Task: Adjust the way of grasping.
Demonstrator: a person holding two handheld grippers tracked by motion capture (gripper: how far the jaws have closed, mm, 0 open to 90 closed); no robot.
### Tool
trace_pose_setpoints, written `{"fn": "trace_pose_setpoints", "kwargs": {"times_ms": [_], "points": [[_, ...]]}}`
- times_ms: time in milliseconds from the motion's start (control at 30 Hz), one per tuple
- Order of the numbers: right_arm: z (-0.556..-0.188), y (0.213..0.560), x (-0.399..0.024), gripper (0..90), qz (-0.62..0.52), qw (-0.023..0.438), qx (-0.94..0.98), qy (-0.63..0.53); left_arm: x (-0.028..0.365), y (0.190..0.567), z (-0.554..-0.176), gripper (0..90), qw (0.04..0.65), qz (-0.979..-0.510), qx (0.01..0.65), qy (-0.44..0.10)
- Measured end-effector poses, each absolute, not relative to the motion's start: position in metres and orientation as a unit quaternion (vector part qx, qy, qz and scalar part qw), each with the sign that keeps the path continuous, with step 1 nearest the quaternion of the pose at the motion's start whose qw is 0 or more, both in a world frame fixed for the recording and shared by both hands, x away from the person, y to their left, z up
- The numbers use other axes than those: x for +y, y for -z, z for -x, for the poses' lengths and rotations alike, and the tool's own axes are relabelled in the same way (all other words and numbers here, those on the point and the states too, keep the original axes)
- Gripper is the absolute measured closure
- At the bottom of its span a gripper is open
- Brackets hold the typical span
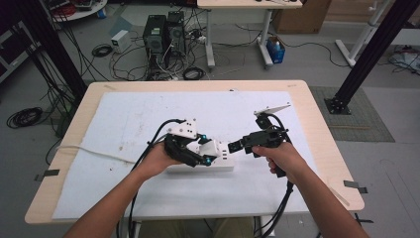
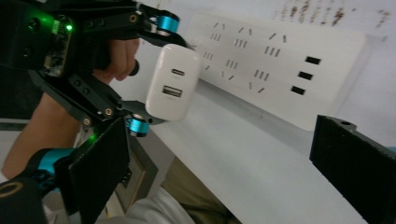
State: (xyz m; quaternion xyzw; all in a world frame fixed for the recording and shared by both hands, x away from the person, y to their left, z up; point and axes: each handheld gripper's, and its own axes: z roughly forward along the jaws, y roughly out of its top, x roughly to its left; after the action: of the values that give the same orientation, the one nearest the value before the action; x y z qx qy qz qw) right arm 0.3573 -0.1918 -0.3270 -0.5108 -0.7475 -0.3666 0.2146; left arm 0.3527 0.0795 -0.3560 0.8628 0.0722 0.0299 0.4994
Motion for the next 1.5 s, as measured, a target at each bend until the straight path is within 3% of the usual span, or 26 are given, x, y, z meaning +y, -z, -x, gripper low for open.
{"fn": "trace_pose_setpoints", "kwargs": {"times_ms": [567, 600, 733, 800, 900, 1500], "points": [[-0.363, 0.328, -0.177, 8.8, 0.513, 0.229, -0.743, 0.363, 0.059, 0.354, -0.353, 42.6, 0.508, -0.859, 0.054, -0.034], [-0.363, 0.329, -0.176, 16.5, 0.511, 0.233, -0.742, 0.366, 0.058, 0.354, -0.353, 42.6, 0.51, -0.858, 0.055, -0.033], [-0.366, 0.331, -0.174, 17.0, 0.52, 0.241, -0.735, 0.362, 0.056, 0.355, -0.352, 42.6, 0.509, -0.859, 0.051, -0.037], [-0.367, 0.333, -0.175, 26.4, 0.526, 0.254, -0.728, 0.359, 0.055, 0.355, -0.352, 42.5, 0.504, -0.862, 0.045, -0.039], [-0.369, 0.335, -0.174, 32.8, 0.532, 0.271, -0.719, 0.355, 0.054, 0.356, -0.351, 42.6, 0.506, -0.861, 0.044, -0.039], [-0.374, 0.348, -0.176, 50.2, 0.532, 0.316, -0.694, 0.368, 0.051, 0.355, -0.349, 42.5, 0.499, -0.864, 0.029, -0.06]]}}
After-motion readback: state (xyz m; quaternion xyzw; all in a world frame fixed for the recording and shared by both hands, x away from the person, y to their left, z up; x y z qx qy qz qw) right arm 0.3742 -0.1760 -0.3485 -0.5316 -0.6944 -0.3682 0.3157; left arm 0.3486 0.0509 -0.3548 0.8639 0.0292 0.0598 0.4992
